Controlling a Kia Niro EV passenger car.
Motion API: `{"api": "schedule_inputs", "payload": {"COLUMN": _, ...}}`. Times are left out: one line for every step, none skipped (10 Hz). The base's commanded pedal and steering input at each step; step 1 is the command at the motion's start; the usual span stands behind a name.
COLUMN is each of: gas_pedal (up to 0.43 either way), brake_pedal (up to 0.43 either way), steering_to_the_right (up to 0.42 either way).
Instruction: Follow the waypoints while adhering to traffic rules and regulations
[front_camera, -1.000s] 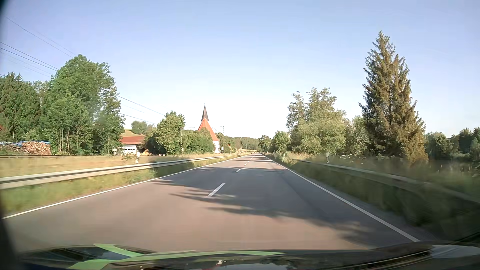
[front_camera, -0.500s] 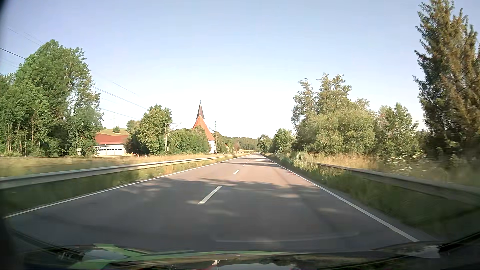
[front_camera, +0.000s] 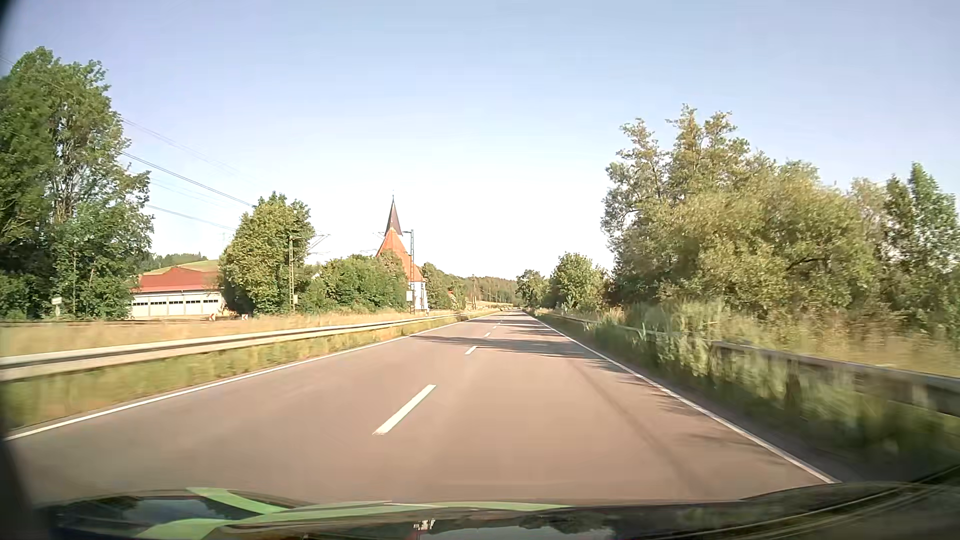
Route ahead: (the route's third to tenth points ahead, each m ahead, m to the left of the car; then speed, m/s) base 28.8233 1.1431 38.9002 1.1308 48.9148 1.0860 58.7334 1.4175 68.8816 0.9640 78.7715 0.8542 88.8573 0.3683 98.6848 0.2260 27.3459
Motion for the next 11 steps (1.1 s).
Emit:
{"api": "schedule_inputs", "payload": {"gas_pedal": 0.260, "brake_pedal": 0.000, "steering_to_the_right": -0.004}}
{"api": "schedule_inputs", "payload": {"gas_pedal": 0.260, "brake_pedal": 0.000, "steering_to_the_right": -0.004}}
{"api": "schedule_inputs", "payload": {"gas_pedal": 0.260, "brake_pedal": 0.000, "steering_to_the_right": -0.004}}
{"api": "schedule_inputs", "payload": {"gas_pedal": 0.260, "brake_pedal": 0.000, "steering_to_the_right": -0.004}}
{"api": "schedule_inputs", "payload": {"gas_pedal": 0.260, "brake_pedal": 0.000, "steering_to_the_right": -0.003}}
{"api": "schedule_inputs", "payload": {"gas_pedal": 0.260, "brake_pedal": 0.000, "steering_to_the_right": -0.003}}
{"api": "schedule_inputs", "payload": {"gas_pedal": 0.260, "brake_pedal": 0.000, "steering_to_the_right": -0.001}}
{"api": "schedule_inputs", "payload": {"gas_pedal": 0.260, "brake_pedal": 0.000, "steering_to_the_right": -0.001}}
{"api": "schedule_inputs", "payload": {"gas_pedal": 0.260, "brake_pedal": 0.000, "steering_to_the_right": -0.001}}
{"api": "schedule_inputs", "payload": {"gas_pedal": 0.260, "brake_pedal": 0.000, "steering_to_the_right": -0.001}}
{"api": "schedule_inputs", "payload": {"gas_pedal": 0.260, "brake_pedal": 0.000, "steering_to_the_right": -0.001}}
